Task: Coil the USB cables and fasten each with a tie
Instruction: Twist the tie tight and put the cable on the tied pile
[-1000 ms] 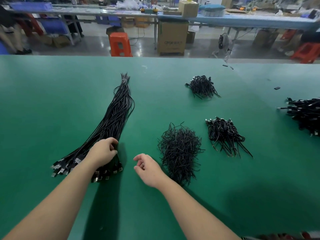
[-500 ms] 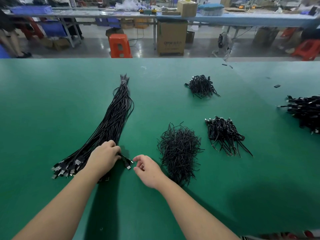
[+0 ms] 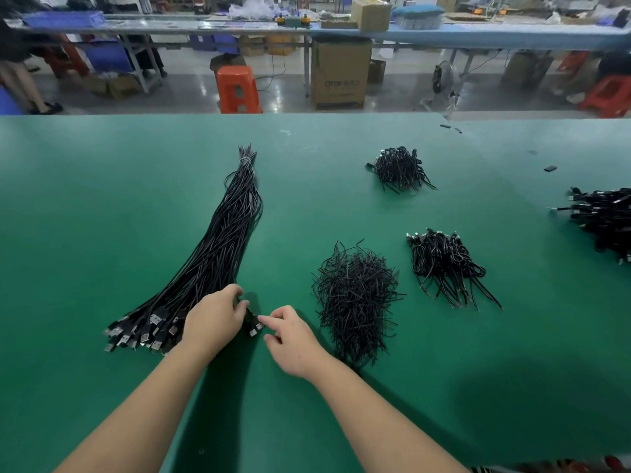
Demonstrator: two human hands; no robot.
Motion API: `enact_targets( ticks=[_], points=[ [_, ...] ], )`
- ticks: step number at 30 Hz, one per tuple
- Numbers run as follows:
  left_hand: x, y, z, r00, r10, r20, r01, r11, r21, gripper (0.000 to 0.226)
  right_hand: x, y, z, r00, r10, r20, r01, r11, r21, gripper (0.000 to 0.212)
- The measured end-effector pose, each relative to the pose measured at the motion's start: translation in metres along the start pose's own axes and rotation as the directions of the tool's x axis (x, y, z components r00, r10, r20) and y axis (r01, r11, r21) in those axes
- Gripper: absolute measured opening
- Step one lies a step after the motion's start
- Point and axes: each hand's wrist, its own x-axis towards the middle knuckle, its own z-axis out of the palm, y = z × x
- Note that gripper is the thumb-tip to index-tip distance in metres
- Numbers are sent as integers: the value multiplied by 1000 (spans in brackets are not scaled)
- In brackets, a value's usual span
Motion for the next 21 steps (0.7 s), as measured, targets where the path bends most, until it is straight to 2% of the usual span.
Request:
enact_targets(
  ticks=[4, 6, 8, 10, 12, 16, 21],
  points=[
    [0, 16, 1, 980, -148, 133, 155, 987, -48, 46, 0, 2, 1, 999, -39, -1, 39, 997, -65, 42],
    [2, 19, 1, 961, -224, 161, 243, 964, -110, 41, 0, 2, 3, 998, -62, -1, 61, 995, -85, 40],
    [4, 21, -1, 938, -288, 194, 322, 930, -174, 27, 0, 3, 3, 998, -70, 1, 70, 994, -89, 39],
    [5, 20, -4, 923, -319, 217, 359, 915, -182, 17, 0, 3, 3, 998, -65, 7, 65, 994, -89, 38],
    [5, 18, -7, 921, -314, 232, 350, 927, -133, 25, 1, 3, 2, 998, -61, 12, 62, 994, -92, 37],
    [4, 15, -13, 927, -288, 240, 308, 950, -50, 18, 0, 2, 1, 998, -53, 29, 55, 995, -85, 38],
    [-3, 22, -15, 969, -210, 130, 191, 971, 144, 16, -2, -1, -4, 998, -47, 28, 49, 997, -67, 44]
  ],
)
